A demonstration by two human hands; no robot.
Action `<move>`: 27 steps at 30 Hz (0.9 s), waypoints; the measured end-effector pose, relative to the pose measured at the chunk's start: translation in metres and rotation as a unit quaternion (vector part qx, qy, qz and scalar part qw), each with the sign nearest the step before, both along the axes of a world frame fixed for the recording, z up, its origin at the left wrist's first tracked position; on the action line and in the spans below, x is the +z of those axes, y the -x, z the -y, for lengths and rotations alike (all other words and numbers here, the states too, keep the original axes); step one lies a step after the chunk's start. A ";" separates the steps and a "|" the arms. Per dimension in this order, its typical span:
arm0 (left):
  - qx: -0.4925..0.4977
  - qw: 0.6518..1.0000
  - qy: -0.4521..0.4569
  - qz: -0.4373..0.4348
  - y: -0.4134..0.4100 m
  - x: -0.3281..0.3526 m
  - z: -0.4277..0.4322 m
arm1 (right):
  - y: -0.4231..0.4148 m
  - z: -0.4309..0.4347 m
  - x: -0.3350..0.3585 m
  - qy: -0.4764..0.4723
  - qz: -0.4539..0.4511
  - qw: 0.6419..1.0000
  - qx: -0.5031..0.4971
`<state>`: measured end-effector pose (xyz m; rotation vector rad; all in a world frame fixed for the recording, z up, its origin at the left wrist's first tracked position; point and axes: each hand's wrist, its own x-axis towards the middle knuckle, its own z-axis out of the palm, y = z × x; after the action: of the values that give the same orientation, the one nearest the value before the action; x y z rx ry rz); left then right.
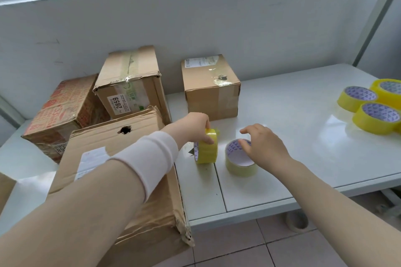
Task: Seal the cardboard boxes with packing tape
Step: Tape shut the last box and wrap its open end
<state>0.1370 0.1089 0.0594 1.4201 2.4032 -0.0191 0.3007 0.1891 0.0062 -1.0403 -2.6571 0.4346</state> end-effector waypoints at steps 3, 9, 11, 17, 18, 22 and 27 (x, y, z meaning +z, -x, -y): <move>0.012 0.999 -0.032 0.032 -0.002 0.000 0.002 | 0.001 -0.001 0.001 0.029 -0.022 0.999 -0.014; -0.008 0.983 -0.162 0.086 -0.014 0.030 0.020 | -0.004 -0.001 0.014 0.134 -0.122 0.983 -0.031; -0.026 0.961 -0.221 0.165 -0.020 0.042 0.035 | -0.006 0.000 0.026 0.192 -0.186 0.962 -0.045; -0.090 0.903 -0.310 0.284 -0.043 0.057 0.080 | -0.012 0.013 0.062 0.383 -0.288 0.878 -0.024; -0.098 0.897 -0.320 0.287 -0.045 0.057 0.085 | -0.014 0.016 0.066 0.388 -0.273 0.880 -0.012; -0.113 0.892 -0.344 0.269 -0.050 0.056 0.101 | -0.017 0.026 0.073 0.410 -0.266 0.872 0.011; -0.101 0.886 -0.387 0.235 -0.055 0.047 0.118 | -0.018 0.038 0.079 0.383 -0.358 0.851 -0.013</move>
<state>0.1916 -0.0089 0.1060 1.7102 1.8921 1.2078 0.3189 0.1514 0.0855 -0.8268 -1.7777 1.5999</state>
